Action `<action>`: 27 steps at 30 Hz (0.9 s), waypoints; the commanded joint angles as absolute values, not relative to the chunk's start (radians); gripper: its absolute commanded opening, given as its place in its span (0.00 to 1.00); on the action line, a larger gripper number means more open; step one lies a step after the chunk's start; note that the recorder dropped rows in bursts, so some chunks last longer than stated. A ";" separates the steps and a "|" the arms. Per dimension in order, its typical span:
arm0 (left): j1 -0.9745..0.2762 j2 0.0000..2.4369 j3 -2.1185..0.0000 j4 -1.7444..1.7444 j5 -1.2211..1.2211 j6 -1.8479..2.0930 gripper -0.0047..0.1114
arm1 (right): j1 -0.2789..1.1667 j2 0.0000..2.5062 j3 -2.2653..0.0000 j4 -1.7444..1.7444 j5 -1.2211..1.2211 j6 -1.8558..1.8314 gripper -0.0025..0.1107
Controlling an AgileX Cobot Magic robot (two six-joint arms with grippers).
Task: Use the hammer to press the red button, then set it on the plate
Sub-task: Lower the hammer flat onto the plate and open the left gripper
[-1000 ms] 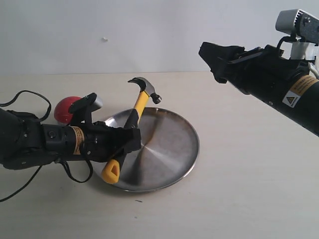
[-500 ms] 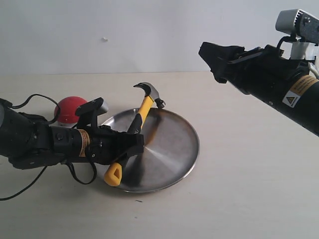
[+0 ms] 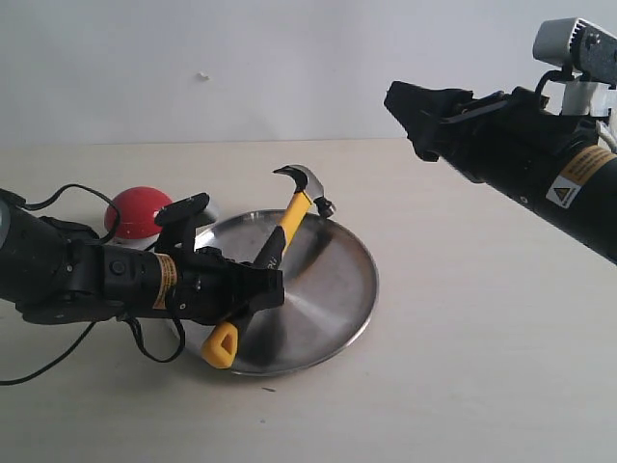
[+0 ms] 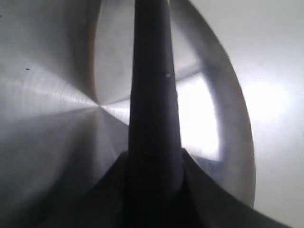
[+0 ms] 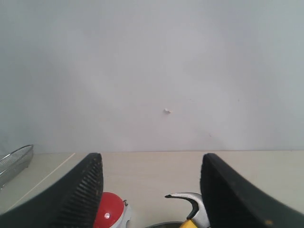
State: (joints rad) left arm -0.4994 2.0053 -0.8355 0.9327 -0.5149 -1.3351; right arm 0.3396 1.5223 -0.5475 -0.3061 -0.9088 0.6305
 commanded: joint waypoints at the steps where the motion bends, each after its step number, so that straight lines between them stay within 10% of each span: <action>1: -0.499 2.003 -0.844 0.937 -0.507 -1.363 0.04 | 0.338 1.513 -0.547 -0.305 -0.913 0.622 0.54; 9: -0.499 2.003 -0.844 0.941 -0.503 -1.374 0.05 | 0.338 1.513 -0.547 -0.305 -0.913 0.622 0.54; 19: -0.499 2.003 -0.844 0.964 -0.444 -1.416 0.44 | 0.338 1.513 -0.547 -0.305 -0.913 0.622 0.54; 27: -0.499 2.000 -0.844 0.994 -0.429 -1.416 0.46 | 0.338 1.513 -0.547 -0.305 -0.913 0.622 0.54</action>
